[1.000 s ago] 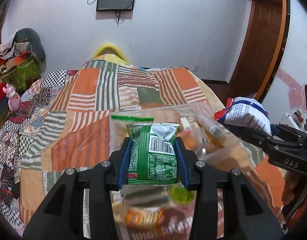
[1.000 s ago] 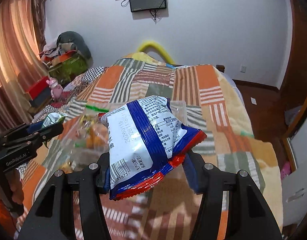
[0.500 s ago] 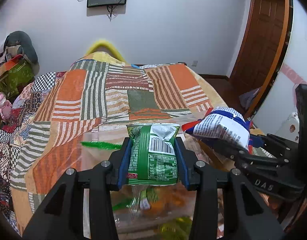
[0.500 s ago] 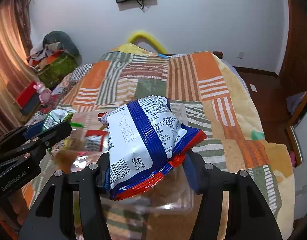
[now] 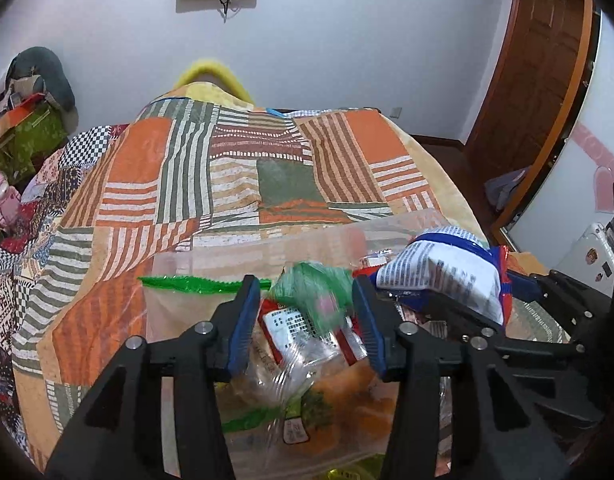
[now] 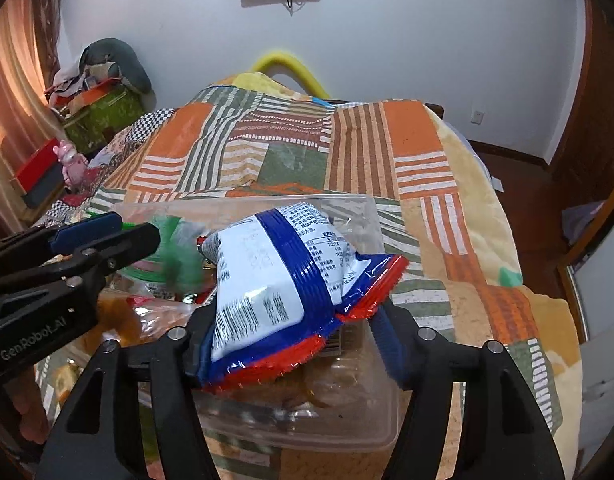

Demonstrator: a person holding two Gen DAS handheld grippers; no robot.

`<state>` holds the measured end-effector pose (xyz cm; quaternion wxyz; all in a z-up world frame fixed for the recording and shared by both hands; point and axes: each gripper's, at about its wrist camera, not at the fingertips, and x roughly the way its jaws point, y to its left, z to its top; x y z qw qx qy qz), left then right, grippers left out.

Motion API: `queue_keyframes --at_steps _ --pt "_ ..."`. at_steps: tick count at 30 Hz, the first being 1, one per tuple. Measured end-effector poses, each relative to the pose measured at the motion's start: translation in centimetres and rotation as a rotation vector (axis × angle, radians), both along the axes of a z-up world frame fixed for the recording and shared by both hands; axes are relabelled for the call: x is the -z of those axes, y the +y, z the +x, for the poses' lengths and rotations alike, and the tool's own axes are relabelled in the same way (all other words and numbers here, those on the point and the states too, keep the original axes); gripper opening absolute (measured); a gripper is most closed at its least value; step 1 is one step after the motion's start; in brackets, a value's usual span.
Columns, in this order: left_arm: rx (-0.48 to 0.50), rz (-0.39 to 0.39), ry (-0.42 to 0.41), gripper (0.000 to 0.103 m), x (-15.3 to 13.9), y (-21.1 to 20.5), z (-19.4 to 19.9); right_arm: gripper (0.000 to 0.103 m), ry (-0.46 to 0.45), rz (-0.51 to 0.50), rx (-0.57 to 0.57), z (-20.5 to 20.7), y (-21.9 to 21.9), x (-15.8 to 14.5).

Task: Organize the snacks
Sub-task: 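Drop the chip bag into the box with left tool while right tool drops biscuit bag, then grasp the wrapped cake with left tool while right tool grasps green jelly cup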

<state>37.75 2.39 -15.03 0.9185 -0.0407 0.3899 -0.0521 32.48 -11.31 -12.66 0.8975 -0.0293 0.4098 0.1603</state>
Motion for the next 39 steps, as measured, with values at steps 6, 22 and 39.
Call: queue_keyframes --at_steps 6,22,39 --pt "-0.007 0.008 -0.04 0.056 -1.5 0.8 -1.7 0.065 0.009 0.027 -0.014 -0.8 -0.8 -0.8" --pt "-0.082 0.06 -0.094 0.073 -4.7 6.5 -9.3 0.072 -0.029 0.066 -0.136 -6.6 0.1 -2.7" --pt "-0.058 0.024 0.149 0.084 4.5 8.4 -12.4 0.062 0.189 0.074 -0.239 -7.3 4.7 3.6"
